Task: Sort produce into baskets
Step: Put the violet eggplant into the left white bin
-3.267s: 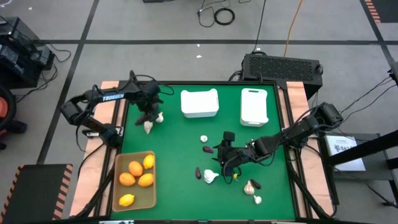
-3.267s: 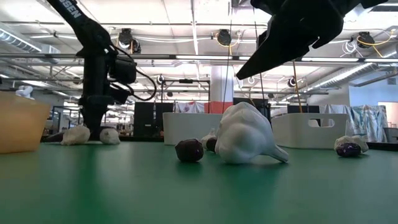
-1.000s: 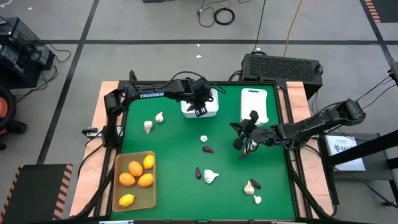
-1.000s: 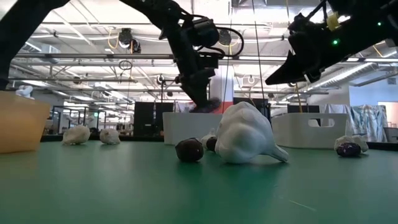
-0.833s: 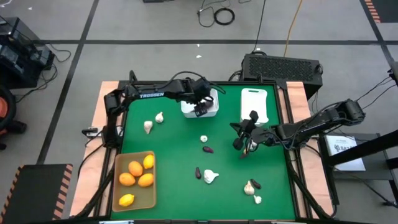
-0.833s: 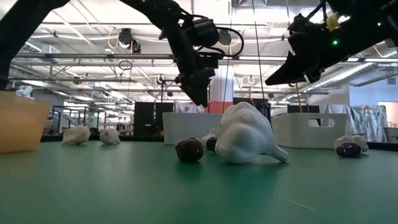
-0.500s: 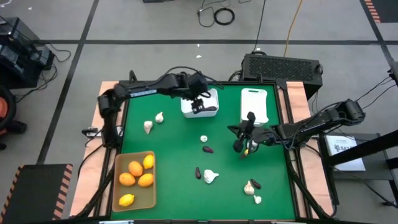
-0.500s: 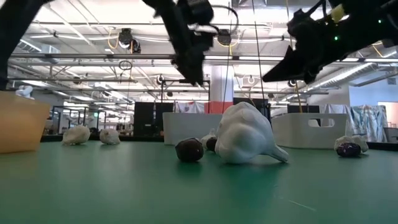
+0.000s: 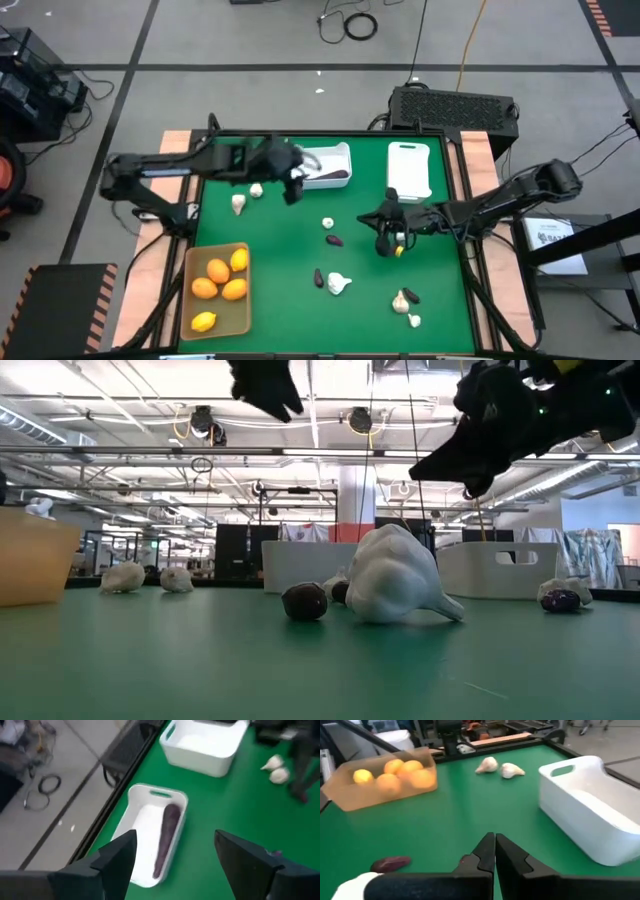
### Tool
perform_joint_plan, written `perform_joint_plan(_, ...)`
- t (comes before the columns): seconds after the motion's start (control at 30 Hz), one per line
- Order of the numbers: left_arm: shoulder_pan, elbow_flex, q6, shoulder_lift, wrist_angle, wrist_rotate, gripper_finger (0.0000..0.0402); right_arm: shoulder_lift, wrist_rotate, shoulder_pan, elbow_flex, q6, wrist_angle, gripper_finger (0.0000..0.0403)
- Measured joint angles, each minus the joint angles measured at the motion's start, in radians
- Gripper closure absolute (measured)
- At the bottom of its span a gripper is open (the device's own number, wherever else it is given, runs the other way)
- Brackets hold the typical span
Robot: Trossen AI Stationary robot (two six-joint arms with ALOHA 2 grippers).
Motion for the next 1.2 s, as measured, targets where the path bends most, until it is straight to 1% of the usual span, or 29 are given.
perform_joint_plan(0.07,-0.047,-0.106,-0.014,-0.065,0.057,-0.032,0.0128,0.035,-0.013,0.000,0.007,-0.001,0.019,0.0399)
perform_joint_plan(0.17,-0.095,-0.259,-0.048,-0.164,0.181,-0.045,0.0129,0.088,-0.040,0.001,0.041,-0.007,0.020,0.0399)
perform_joint_plan(0.3,-0.128,-0.444,-0.093,-0.274,0.337,-0.051,0.0144,0.172,-0.107,0.004,0.103,-0.040,0.016,0.0399)
perform_joint_plan(0.37,-0.135,-0.530,-0.115,-0.317,0.431,-0.053,0.0156,0.207,-0.118,0.006,0.137,-0.053,-0.008,0.0399)
perform_joint_plan(0.47,-0.148,-0.662,-0.133,-0.365,0.628,-0.055,0.0175,0.259,-0.118,0.004,0.200,-0.054,-0.093,0.0393)
perform_joint_plan(0.53,-0.159,-0.751,-0.133,-0.373,0.819,-0.057,0.0189,0.290,-0.116,0.004,0.239,-0.052,-0.163,0.0380)
perform_joint_plan(0.63,-0.168,-0.874,-0.097,-0.362,1.104,-0.060,0.0213,0.334,-0.126,0.004,0.293,-0.035,-0.218,0.0344)
perform_joint_plan(0.7,-0.168,-0.932,-0.084,-0.351,1.239,-0.061,0.0232,0.372,-0.144,-0.003,0.324,-0.026,-0.242,0.0314)
perform_joint_plan(0.8,-0.169,-0.971,-0.086,-0.339,1.326,-0.061,0.0262,0.415,-0.162,-0.009,0.357,-0.011,-0.292,0.0269)
perform_joint_plan(0.93,-0.185,-0.990,-0.085,-0.331,1.330,-0.061,0.0304,0.470,-0.167,-0.012,0.382,0.001,-0.293,0.0221)
perform_joint_plan(1.07,-0.183,-0.993,-0.085,-0.331,1.330,-0.054,0.0336,0.516,-0.160,-0.023,0.387,0.028,-0.279,0.0191)
perform_joint_plan(1.2,-0.186,-0.993,-0.079,-0.330,1.325,-0.006,0.0351,0.569,-0.156,-0.030,0.387,0.062,-0.241,0.0172)
